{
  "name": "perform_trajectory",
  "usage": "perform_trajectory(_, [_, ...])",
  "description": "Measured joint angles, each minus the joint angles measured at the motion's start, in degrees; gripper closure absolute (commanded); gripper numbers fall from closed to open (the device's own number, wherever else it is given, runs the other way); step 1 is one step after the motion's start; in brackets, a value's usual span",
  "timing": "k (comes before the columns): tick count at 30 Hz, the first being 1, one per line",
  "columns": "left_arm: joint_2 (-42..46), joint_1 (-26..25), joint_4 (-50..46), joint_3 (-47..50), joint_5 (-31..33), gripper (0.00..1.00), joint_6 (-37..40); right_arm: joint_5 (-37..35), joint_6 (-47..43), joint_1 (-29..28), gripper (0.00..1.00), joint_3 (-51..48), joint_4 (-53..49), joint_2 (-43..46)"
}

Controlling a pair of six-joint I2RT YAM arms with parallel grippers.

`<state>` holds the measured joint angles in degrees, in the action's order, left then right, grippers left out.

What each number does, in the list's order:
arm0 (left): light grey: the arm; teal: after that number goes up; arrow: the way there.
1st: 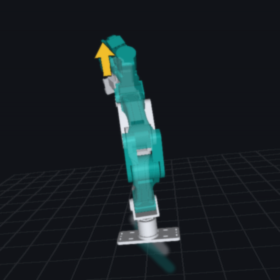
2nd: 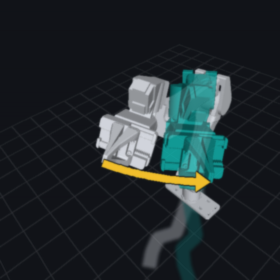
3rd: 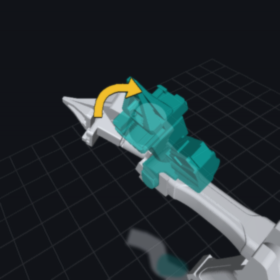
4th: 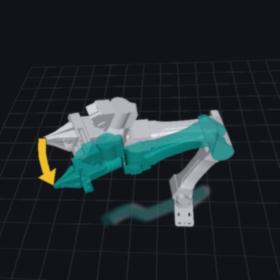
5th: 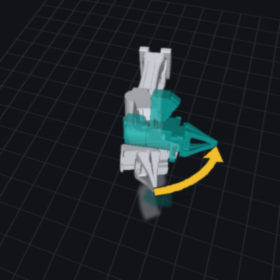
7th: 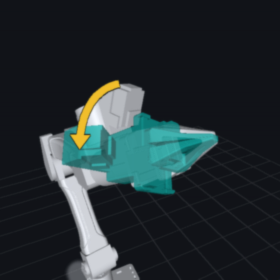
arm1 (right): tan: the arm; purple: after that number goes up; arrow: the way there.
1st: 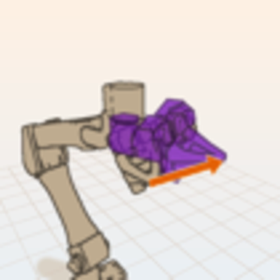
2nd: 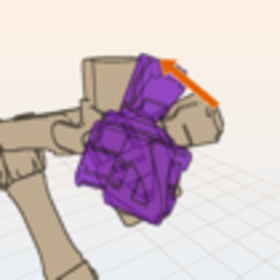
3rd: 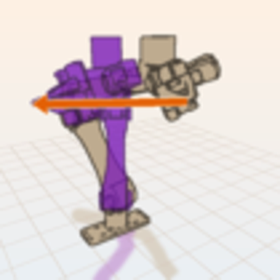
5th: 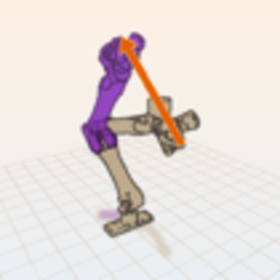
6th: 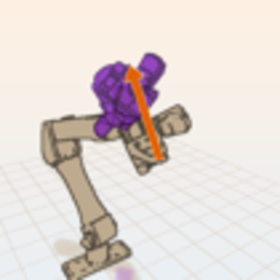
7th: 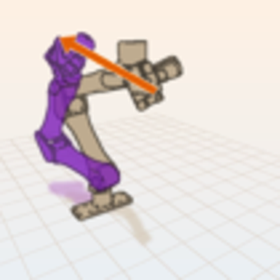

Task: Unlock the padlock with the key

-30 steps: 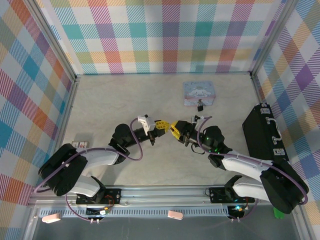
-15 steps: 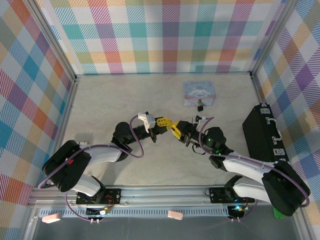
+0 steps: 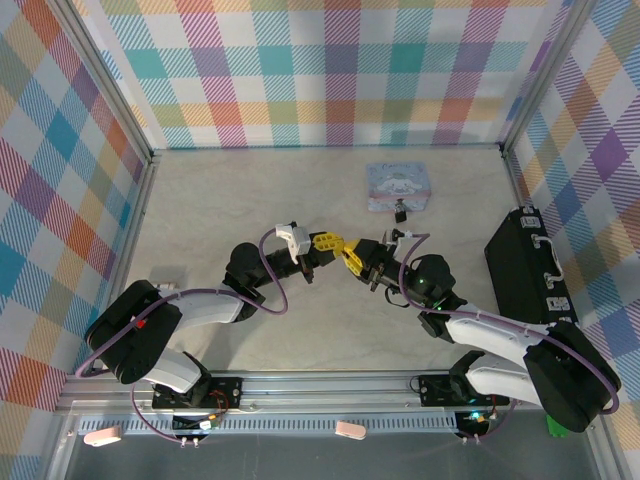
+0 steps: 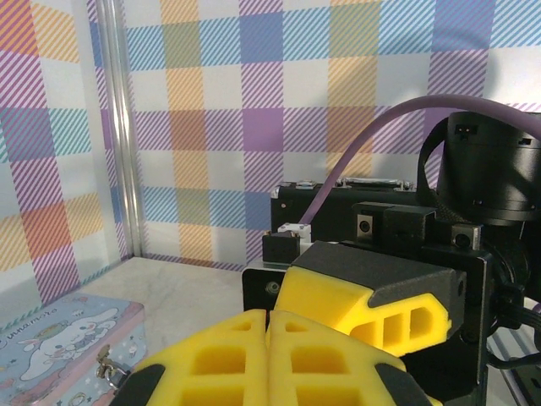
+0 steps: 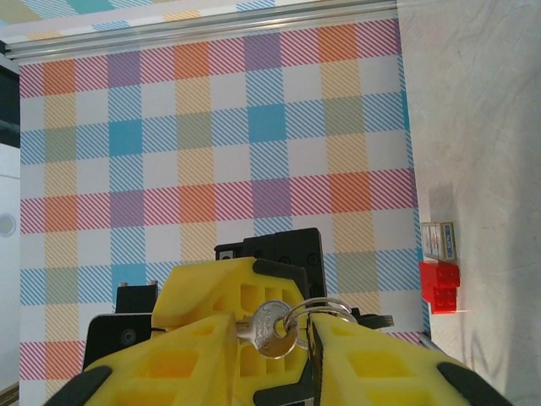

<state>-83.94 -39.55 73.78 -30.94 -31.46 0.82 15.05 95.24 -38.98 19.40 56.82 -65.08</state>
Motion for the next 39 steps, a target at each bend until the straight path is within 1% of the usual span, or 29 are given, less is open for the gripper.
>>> perform_trajectory(4, [0.0, -0.1, 0.0, 0.0, 0.0, 1.00, 0.0, 0.0, 0.3, -0.3, 0.75, 0.0, 0.4, -0.2])
perform_trajectory(9, [0.0, -0.5, 0.0, -0.1, 0.0, 1.00, 0.0, 0.0, 1.2, -0.5, 0.79, 0.0, 2.5, -2.4])
perform_trajectory(16, [0.0, -0.6, 0.0, -0.4, 0.0, 1.00, -0.2, -0.7, 3.0, -0.5, 0.81, 0.2, 6.5, -5.0])
perform_trajectory(21, [0.0, -0.9, 0.4, -0.5, 0.0, 1.00, -0.2, -0.9, 3.4, -0.5, 0.83, 0.3, 7.3, -5.0])
perform_trajectory(23, [0.0, -0.9, 0.5, -0.5, 0.1, 1.00, -0.2, -1.0, 3.5, -0.5, 0.85, 0.3, 7.3, -5.0])
perform_trajectory(28, [0.0, -0.9, 1.4, -0.5, 0.8, 1.00, -0.2, -1.7, 3.9, -0.5, 0.95, 0.3, 7.0, -4.6])
perform_trajectory(29, [0.0, -0.9, 1.5, -0.5, 1.0, 0.99, -0.2, -1.9, 3.8, -0.5, 0.95, 0.3, 6.6, -4.2])
perform_trajectory(31, [0.0, -1.1, 1.6, -0.5, 1.2, 0.93, -0.2, -2.2, 3.7, -0.5, 0.97, 0.3, 5.3, -3.3])
perform_trajectory(32, [0.0, -1.3, 1.6, -0.5, 1.5, 0.92, -0.1, -2.3, 3.6, -0.5, 0.98, 0.3, 4.6, -2.7])
perform_trajectory(36, [-0.3, -1.6, 1.7, -0.5, 2.1, 0.91, -0.2, -2.6, 3.1, -0.5, 1.00, 0.3, 1.4, -0.7])
perform_trajectory(39, [-0.9, -1.7, 1.9, -0.5, 2.4, 0.86, -0.2, -3.0, 2.8, -0.5, 1.00, 0.3, -1.2, 0.7])
